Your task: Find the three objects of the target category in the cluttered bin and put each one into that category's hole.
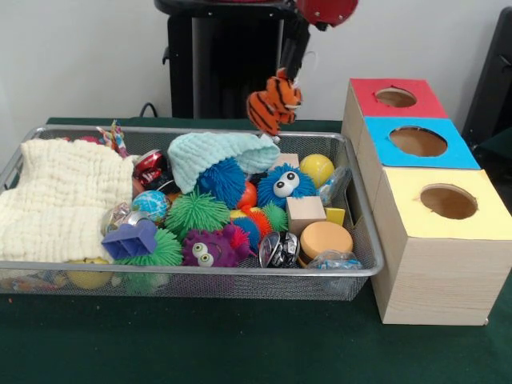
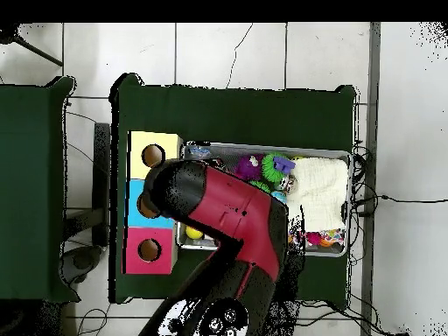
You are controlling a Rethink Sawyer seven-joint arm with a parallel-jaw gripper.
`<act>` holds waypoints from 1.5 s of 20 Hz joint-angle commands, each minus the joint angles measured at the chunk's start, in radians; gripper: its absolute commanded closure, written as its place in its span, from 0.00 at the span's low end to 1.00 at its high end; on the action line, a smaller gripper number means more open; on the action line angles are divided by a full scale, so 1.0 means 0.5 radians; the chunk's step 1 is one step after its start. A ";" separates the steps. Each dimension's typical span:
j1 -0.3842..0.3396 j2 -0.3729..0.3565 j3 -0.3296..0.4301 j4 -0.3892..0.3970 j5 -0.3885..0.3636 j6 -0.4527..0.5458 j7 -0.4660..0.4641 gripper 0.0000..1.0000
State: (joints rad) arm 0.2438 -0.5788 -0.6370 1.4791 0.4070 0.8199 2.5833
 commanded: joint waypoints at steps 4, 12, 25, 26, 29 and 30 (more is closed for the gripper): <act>0.074 -0.067 0.321 0.371 0.040 -0.065 0.237 1.00; 0.121 -0.142 0.242 0.334 -0.012 0.087 0.261 1.00; 0.313 -0.253 0.112 0.247 -0.060 0.368 0.395 1.00; 0.318 -0.252 0.111 0.247 -0.056 0.366 0.402 1.00; 0.332 -0.232 0.117 0.246 -0.046 0.348 0.422 1.00; 0.334 -0.227 0.120 0.247 -0.042 0.344 0.425 1.00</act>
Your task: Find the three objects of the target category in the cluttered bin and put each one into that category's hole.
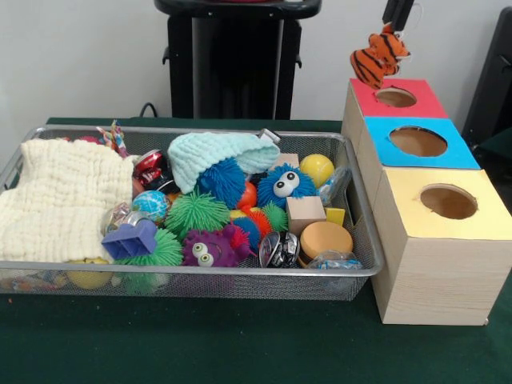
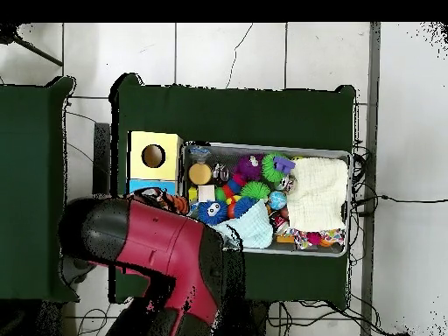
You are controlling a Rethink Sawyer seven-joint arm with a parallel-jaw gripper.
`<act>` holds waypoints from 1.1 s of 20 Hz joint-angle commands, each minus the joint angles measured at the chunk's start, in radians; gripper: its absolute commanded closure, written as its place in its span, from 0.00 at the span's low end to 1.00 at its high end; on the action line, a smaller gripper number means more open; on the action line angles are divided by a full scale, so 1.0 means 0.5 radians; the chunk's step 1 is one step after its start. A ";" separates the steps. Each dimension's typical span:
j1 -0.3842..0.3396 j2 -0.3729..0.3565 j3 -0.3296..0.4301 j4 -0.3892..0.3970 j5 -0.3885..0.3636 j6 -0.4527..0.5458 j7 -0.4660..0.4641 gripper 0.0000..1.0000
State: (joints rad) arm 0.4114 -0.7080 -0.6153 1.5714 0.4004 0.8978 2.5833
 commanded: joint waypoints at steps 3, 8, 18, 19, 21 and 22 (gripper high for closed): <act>-0.002 0.042 0.087 0.071 -0.013 0.168 0.426 1.00; -0.041 0.073 0.132 0.112 0.024 0.066 0.405 1.00; 0.062 0.036 0.115 0.117 0.040 0.090 0.487 1.00; 0.098 0.029 0.103 0.114 0.031 0.106 0.507 1.00; 0.155 0.023 0.085 0.108 0.027 0.115 0.548 1.00; 0.171 0.022 0.080 0.105 0.029 0.122 0.560 1.00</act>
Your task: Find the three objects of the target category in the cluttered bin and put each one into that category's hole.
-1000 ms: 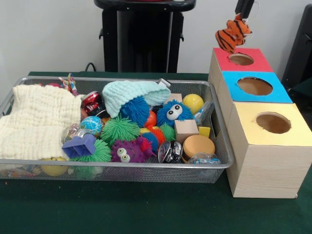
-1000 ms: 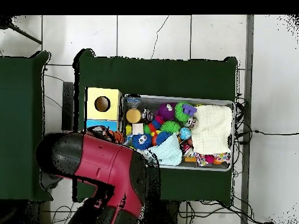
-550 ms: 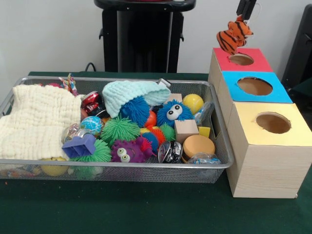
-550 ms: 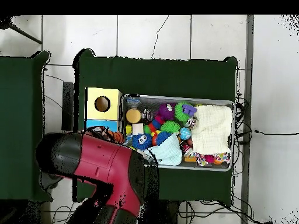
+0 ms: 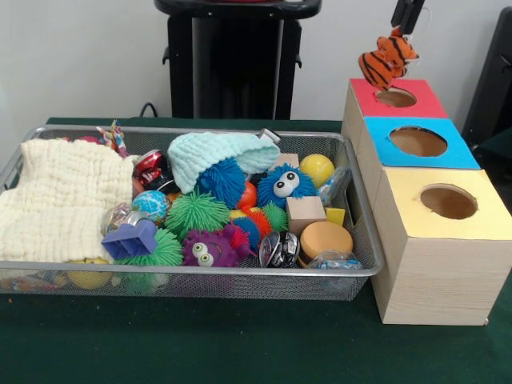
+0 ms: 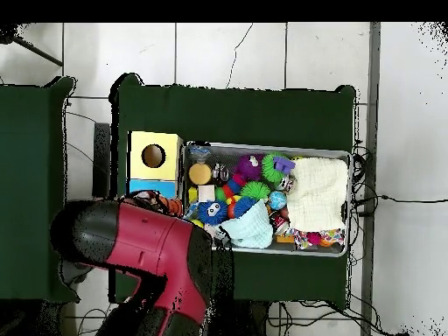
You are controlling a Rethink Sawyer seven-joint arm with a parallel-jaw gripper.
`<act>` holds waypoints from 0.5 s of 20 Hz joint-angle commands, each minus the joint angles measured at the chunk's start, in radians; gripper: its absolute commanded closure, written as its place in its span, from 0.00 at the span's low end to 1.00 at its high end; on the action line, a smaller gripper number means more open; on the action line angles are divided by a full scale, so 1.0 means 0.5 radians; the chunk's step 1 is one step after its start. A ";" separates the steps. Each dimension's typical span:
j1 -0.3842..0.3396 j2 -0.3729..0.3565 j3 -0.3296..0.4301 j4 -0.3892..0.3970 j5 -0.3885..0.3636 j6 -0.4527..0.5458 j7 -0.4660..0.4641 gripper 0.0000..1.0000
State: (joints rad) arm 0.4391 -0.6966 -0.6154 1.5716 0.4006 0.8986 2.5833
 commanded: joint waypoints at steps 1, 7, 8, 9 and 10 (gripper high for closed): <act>0.129 0.002 0.075 0.098 0.028 0.130 0.570 1.00; 0.165 0.020 0.063 0.114 0.055 0.094 0.576 1.00; 0.153 0.024 0.068 0.124 0.061 0.076 0.562 1.00; 0.149 0.028 0.073 0.134 0.068 0.058 0.555 1.00; 0.150 0.029 0.078 0.146 0.077 0.039 0.553 1.00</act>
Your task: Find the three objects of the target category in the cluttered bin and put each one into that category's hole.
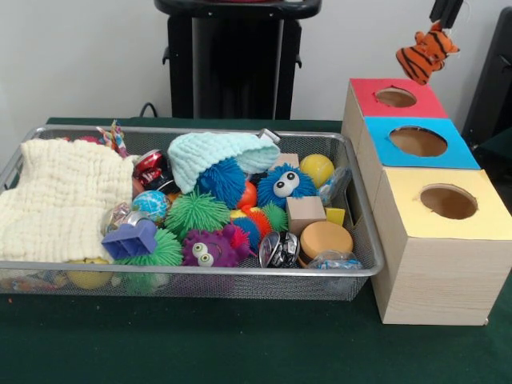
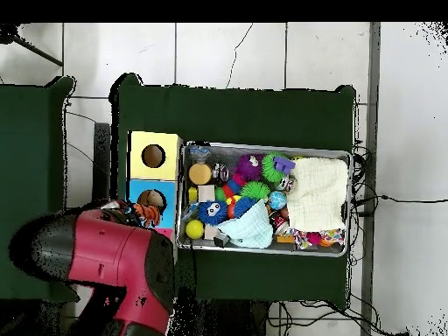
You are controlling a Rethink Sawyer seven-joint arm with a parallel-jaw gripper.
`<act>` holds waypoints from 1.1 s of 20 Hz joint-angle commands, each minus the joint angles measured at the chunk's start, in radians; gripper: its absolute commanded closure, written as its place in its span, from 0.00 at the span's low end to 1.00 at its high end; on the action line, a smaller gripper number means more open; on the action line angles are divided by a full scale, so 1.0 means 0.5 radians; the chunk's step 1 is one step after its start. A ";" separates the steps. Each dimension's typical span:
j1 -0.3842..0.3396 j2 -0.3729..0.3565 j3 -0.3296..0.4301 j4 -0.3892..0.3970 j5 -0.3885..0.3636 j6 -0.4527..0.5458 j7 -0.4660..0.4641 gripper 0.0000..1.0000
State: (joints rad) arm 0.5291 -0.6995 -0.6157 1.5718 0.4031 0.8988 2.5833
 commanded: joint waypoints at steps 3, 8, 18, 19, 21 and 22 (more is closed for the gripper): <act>-0.032 0.038 0.086 0.179 0.090 -0.017 0.539 1.00; -0.042 0.027 0.097 0.227 0.116 -0.070 0.506 1.00; -0.067 0.032 0.087 0.248 0.117 -0.119 0.475 1.00; -0.070 0.022 0.093 0.283 0.121 -0.158 0.460 1.00; -0.067 -0.010 0.098 0.360 0.119 -0.223 0.425 1.00; -0.062 -0.027 0.098 0.400 0.121 -0.257 0.419 1.00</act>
State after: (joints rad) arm 0.5362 -0.7016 -0.6156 1.5955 0.4325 0.8771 2.5833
